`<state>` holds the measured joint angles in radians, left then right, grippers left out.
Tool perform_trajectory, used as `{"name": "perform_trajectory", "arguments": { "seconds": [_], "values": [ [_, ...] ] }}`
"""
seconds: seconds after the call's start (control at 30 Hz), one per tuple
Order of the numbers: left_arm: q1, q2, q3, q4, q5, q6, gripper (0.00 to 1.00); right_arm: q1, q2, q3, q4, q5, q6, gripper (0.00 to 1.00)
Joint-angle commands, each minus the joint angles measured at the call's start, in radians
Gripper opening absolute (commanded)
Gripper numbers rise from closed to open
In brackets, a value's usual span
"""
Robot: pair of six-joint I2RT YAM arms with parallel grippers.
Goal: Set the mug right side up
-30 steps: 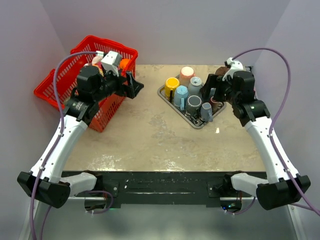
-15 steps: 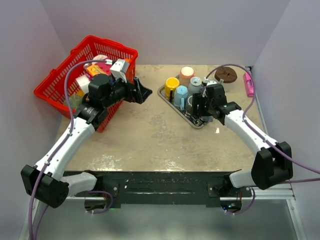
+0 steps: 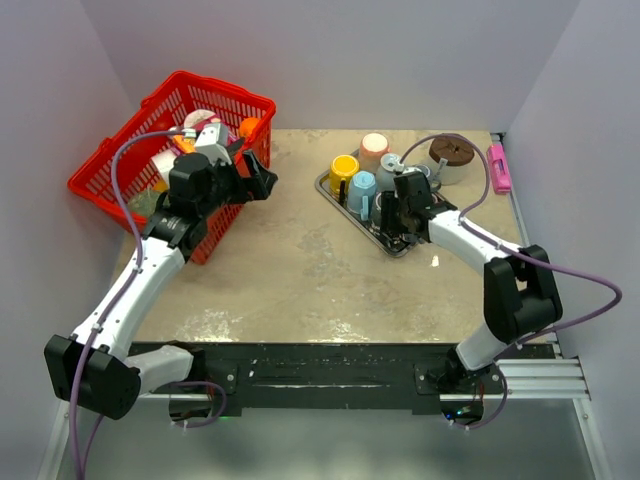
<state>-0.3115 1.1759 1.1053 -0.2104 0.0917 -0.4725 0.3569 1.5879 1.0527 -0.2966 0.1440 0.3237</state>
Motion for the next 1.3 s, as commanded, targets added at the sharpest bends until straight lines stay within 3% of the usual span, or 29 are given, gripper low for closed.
{"name": "perform_trajectory", "arguments": {
  "seconds": [0.0, 0.13, 0.27, 0.3, 0.4, 0.6, 0.7, 1.0, 1.27],
  "values": [
    [0.009, -0.022, -0.019, 0.037, 0.060, -0.034, 0.99, 0.001, 0.010, 0.055, 0.048, 0.078, 0.020, 0.56],
    [0.008, -0.018, -0.019, 0.046, 0.085, -0.028, 0.99, 0.001, 0.049, 0.067, 0.056, 0.088, 0.011, 0.55],
    [0.009, -0.019, -0.024, 0.058, 0.126, -0.018, 0.99, -0.001, 0.085, 0.082, 0.063, 0.089, -0.005, 0.47],
    [0.008, -0.022, -0.031, 0.066, 0.137, -0.017, 0.99, -0.001, 0.095, 0.090, 0.057, 0.089, -0.006, 0.39],
    [0.009, -0.030, -0.047, 0.085, 0.161, -0.012, 0.99, -0.001, 0.133, 0.119, 0.031, 0.092, -0.020, 0.27],
    [0.008, -0.038, -0.062, 0.091, 0.200, 0.002, 0.99, -0.001, 0.136, 0.132, 0.022, 0.111, -0.041, 0.18],
    [0.009, -0.041, -0.074, 0.098, 0.215, 0.002, 0.99, 0.001, 0.133, 0.135, 0.010, 0.115, -0.051, 0.01],
    [0.008, -0.038, -0.104, 0.126, 0.302, -0.032, 0.99, 0.001, 0.038, 0.112, -0.012, 0.052, -0.045, 0.00],
    [-0.001, -0.021, -0.203, 0.302, 0.470, -0.172, 0.99, -0.001, -0.103, 0.109, -0.071, 0.011, 0.003, 0.00]
  ]
}}
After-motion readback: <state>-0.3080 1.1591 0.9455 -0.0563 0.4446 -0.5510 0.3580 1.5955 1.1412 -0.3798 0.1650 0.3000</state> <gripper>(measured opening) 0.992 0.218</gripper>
